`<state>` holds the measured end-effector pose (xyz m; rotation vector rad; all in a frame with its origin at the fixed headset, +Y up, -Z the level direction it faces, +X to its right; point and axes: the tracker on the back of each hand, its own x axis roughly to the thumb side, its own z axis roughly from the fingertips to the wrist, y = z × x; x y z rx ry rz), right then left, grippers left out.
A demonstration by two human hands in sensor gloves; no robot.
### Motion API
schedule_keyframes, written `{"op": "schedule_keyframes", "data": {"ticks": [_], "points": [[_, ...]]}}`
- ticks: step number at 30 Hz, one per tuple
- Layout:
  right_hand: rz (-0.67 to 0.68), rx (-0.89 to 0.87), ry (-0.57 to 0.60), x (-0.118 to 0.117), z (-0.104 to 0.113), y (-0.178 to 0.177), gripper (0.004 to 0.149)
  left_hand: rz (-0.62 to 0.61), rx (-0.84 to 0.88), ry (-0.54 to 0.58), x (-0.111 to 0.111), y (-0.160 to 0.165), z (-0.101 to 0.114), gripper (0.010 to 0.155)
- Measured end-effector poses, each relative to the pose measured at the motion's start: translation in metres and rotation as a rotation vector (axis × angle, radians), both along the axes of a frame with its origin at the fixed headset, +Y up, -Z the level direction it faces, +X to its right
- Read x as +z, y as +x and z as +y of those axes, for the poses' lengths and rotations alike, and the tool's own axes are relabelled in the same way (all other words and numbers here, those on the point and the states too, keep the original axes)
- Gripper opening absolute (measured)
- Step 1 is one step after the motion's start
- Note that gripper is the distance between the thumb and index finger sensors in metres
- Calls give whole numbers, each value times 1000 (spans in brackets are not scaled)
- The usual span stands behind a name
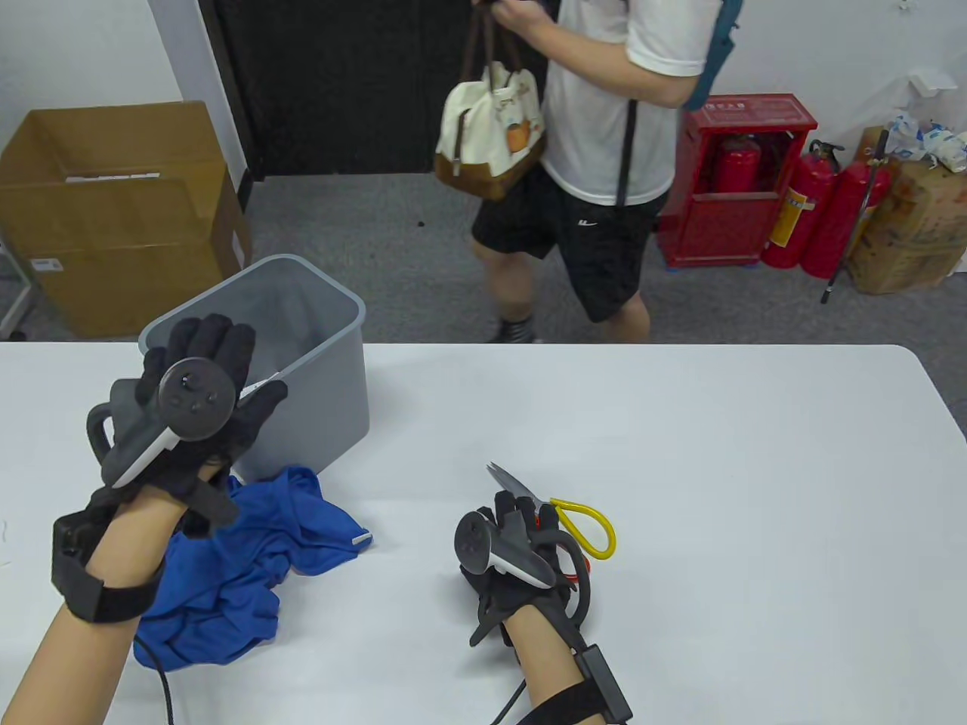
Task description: Cut off the clothing tag with scissors
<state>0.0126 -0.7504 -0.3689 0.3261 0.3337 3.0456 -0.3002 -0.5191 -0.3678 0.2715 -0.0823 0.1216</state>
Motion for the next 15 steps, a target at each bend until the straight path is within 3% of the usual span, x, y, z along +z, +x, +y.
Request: {"op": "schedule_keyframes", "data": {"ticks": [7, 15], "points": [[-2, -74, 30, 2, 10, 1, 78, -89, 10, 33, 53, 10, -30, 83], [-7, -145, 40, 5, 17, 4, 79, -118, -15, -98, 51, 16, -106, 89]]}}
